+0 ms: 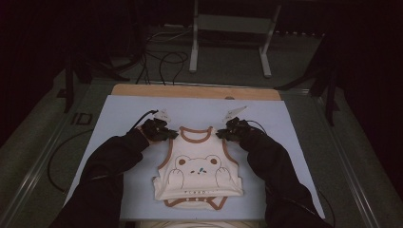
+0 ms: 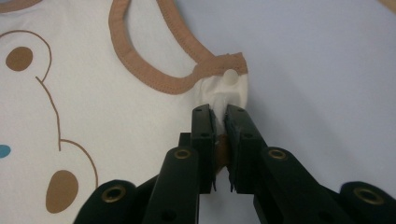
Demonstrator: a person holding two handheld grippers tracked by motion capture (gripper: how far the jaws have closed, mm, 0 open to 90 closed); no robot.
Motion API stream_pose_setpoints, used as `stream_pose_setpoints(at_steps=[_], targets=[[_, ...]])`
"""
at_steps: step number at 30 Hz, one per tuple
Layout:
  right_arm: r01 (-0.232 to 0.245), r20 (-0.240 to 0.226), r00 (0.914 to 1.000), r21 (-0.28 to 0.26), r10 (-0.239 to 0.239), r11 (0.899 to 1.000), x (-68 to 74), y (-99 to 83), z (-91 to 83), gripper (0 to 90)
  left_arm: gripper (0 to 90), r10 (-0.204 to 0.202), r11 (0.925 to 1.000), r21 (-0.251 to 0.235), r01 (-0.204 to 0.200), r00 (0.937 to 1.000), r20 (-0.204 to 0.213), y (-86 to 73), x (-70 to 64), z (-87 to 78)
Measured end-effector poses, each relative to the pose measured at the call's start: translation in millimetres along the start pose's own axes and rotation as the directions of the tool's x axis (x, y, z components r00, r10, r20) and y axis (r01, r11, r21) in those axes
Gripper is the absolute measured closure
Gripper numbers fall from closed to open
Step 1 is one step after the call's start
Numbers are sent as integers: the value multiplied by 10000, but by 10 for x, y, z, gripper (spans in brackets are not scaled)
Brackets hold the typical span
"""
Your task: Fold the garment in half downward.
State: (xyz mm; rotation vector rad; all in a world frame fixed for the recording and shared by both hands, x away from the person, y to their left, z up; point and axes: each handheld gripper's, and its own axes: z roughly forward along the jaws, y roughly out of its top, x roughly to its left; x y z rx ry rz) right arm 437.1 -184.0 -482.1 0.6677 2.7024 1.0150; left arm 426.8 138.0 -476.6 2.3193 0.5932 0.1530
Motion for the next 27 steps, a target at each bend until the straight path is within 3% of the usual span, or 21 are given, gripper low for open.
stream_pose_setpoints(at_steps=[27], targets=[[289, 441, 9987, -584, -264, 9979, -76, 293, -247, 825, 869, 612, 9949, -784, -640, 9974, -373, 367, 15, -389]])
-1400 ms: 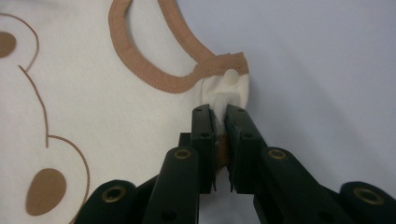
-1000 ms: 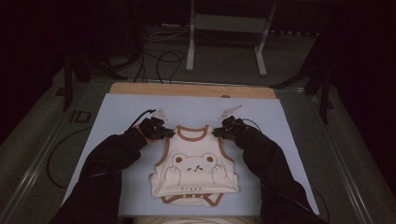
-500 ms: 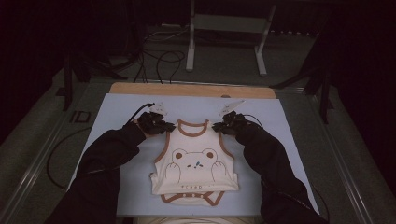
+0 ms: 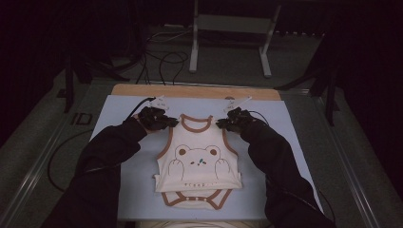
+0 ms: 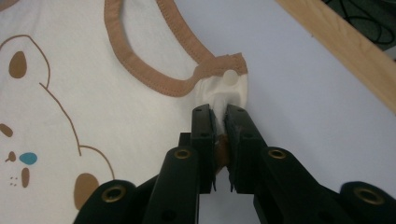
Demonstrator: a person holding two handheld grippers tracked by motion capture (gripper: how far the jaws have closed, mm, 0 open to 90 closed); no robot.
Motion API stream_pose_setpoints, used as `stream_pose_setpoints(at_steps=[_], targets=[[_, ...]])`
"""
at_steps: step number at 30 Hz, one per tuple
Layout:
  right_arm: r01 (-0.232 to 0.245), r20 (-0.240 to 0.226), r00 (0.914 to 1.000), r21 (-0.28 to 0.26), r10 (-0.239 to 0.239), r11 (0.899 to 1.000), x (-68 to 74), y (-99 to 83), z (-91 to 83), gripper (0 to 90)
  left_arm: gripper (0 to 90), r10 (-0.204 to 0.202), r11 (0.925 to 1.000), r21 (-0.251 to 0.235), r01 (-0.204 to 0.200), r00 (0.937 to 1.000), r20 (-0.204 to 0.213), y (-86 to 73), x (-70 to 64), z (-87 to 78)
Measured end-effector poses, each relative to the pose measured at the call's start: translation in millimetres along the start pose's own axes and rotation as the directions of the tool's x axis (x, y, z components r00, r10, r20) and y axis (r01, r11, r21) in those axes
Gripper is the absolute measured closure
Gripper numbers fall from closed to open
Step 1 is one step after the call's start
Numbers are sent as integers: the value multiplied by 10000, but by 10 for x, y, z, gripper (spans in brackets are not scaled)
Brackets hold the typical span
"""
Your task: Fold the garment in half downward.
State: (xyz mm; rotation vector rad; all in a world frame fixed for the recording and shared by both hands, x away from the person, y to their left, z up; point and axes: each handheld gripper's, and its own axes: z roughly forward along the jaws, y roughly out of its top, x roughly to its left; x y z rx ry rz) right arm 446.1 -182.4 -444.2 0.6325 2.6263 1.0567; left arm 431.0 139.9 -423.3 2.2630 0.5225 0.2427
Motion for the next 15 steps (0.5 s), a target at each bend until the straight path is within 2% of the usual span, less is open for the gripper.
stream_pose_setpoints(at_steps=[6, 15], targets=[[66, 139, 9999, -132, -64, 9999, -26, 87, -57, 825, 869, 138, 9998, -142, -140, 9998, -141, 83, 5, -69], [211, 540, 9984, -337, -192, 9992, -121, 302, -175, 825, 870, 604, 9971, -428, -622, 9973, -429, 355, 9, -248]])
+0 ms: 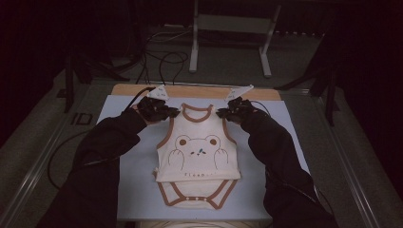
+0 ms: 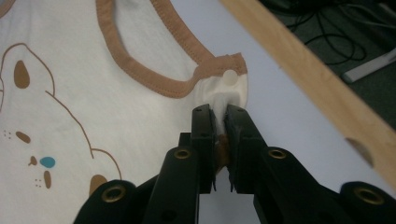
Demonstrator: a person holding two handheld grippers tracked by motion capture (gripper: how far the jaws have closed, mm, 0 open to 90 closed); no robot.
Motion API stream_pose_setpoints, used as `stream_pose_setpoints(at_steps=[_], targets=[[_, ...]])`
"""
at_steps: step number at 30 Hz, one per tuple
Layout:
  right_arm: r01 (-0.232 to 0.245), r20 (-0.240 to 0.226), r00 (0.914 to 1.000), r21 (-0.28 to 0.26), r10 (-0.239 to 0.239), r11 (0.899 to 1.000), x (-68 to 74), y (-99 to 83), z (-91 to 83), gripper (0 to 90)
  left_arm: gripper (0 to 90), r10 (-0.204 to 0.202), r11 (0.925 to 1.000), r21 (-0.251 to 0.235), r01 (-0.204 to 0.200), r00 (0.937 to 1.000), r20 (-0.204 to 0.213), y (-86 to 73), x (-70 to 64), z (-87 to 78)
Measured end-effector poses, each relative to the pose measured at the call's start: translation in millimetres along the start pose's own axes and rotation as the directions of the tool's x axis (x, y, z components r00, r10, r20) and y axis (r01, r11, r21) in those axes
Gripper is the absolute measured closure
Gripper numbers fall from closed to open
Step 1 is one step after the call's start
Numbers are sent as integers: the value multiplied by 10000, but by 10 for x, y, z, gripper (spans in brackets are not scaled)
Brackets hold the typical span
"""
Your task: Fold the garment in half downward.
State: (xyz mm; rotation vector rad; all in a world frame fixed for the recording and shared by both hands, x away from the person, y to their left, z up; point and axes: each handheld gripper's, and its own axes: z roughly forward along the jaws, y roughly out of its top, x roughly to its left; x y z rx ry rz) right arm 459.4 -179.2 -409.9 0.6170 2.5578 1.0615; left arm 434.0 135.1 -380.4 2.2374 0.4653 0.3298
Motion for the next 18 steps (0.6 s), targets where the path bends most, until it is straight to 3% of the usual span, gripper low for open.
stream_pose_setpoints(at_steps=[5, 9, 13, 18], targets=[[37, 168, 9999, -205, -33, 9998, -42, 116, -60, 825, 869, 147, 9996, -235, -150, 9998, -159, 136, 9, -99], [102, 400, 9992, -488, -82, 9988, -104, 237, -162, 825, 869, 162, 9990, -409, -184, 9985, -527, 211, 37, -188], [139, 550, 9984, -713, -100, 9974, -138, 311, -267, 825, 869, 91, 9982, -580, -142, 9962, -861, 233, 68, -271], [89, 549, 9985, -906, -39, 9958, -116, 311, -332, 825, 868, 137, 9976, -655, -201, 9953, -958, 204, 58, -295]])
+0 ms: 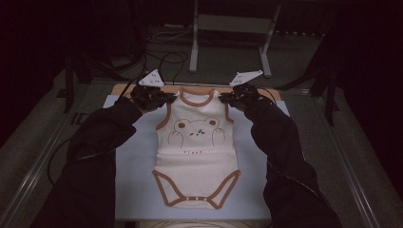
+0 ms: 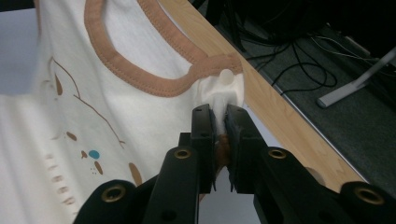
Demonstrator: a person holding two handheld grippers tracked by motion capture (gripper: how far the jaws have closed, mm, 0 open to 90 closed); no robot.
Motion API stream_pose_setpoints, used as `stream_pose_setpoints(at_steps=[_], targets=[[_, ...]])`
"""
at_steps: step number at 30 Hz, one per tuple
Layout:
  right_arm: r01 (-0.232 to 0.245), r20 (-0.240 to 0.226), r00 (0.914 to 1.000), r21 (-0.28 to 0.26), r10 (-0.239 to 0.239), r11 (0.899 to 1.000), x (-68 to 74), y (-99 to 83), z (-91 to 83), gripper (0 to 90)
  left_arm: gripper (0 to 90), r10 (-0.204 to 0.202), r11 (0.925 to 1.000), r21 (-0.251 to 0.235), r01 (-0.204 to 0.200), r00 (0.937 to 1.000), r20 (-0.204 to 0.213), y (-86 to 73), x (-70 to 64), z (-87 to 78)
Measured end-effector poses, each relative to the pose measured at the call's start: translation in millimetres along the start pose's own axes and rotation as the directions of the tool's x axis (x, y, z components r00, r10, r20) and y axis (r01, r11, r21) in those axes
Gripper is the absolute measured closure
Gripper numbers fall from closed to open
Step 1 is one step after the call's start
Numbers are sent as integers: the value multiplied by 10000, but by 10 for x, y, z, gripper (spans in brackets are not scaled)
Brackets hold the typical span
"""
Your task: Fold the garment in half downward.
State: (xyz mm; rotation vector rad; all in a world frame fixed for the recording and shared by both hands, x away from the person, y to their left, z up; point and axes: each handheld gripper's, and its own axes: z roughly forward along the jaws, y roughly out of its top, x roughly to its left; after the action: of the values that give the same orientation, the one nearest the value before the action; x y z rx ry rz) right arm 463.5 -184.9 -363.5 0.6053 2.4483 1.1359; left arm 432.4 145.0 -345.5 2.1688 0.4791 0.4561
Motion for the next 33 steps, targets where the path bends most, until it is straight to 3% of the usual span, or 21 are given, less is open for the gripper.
stream_pose_setpoints(at_steps=[14, 33], targets=[[288, -118, 9995, -167, -290, 9994, 203, -152, -41, 824, 867, 198, 9998, -58, -196, 9993, 322, -126, -167, -39], [388, -324, 9986, -817, -415, 9959, 572, -376, -311, 823, 867, 498, 9983, -319, -477, 9964, 691, -283, -489, -224]])
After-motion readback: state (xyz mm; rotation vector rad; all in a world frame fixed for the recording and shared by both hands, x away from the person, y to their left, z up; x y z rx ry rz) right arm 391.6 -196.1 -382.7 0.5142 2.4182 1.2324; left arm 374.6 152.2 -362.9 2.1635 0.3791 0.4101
